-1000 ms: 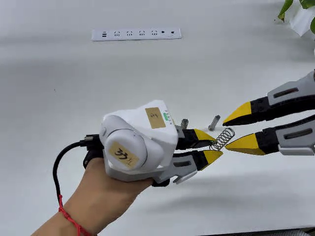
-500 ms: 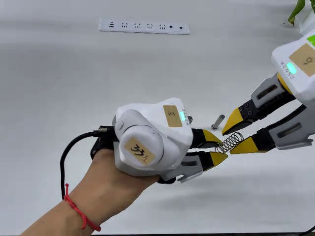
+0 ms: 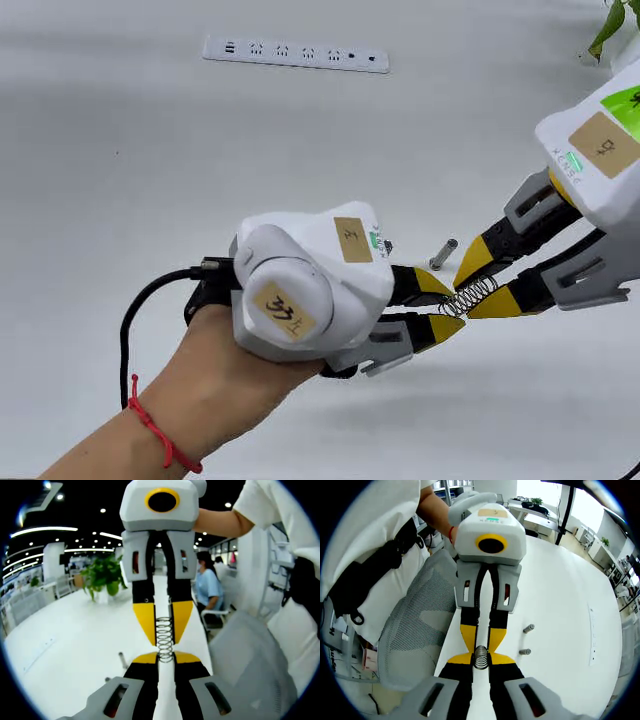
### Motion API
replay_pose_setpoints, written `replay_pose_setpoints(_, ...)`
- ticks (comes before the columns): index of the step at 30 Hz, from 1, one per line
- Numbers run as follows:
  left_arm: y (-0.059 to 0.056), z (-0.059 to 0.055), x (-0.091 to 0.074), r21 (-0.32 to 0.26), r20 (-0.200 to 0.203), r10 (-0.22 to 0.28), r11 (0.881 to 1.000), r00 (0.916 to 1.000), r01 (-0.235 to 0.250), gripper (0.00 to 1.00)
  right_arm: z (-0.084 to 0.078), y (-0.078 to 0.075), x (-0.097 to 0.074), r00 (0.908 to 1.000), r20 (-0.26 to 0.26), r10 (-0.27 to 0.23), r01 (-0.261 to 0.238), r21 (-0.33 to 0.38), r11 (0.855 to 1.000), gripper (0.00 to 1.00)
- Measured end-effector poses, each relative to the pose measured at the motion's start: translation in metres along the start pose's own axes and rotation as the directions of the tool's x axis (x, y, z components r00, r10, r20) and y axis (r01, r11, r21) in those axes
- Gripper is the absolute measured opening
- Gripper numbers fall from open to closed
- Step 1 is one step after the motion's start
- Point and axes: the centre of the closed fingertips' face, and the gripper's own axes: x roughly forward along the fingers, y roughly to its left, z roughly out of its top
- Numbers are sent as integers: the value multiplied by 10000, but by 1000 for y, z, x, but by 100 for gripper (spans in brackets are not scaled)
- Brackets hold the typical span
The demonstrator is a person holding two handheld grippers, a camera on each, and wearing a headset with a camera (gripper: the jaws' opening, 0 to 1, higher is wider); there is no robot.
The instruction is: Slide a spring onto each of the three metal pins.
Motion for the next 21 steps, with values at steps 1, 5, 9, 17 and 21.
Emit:
replay_pose_setpoints(1,0,0,0,16,7,-6,10000,10000,6,10,0,0,0,10000,-6,-7,7,2,10000,12)
replay_pose_setpoints(5,0,0,0,-5,46,-12,10000,10000,12,11,1,0,0,10000,31,-44,44,104,9999,12)
replay_pose_setpoints(9,0,1,-1,-30,115,17,10000,9999,-16,11,1,0,-1,9999,56,-96,95,189,9998,12)
replay_pose_setpoints(17,2,-1,-4,-68,109,184,9998,9998,-183,13,3,-1,-4,9997,100,-213,210,317,9993,12)
replay_pose_setpoints(21,7,-6,-11,-187,67,409,9990,9991,-407,15,0,-4,-9,9994,51,-346,344,364,9987,12)
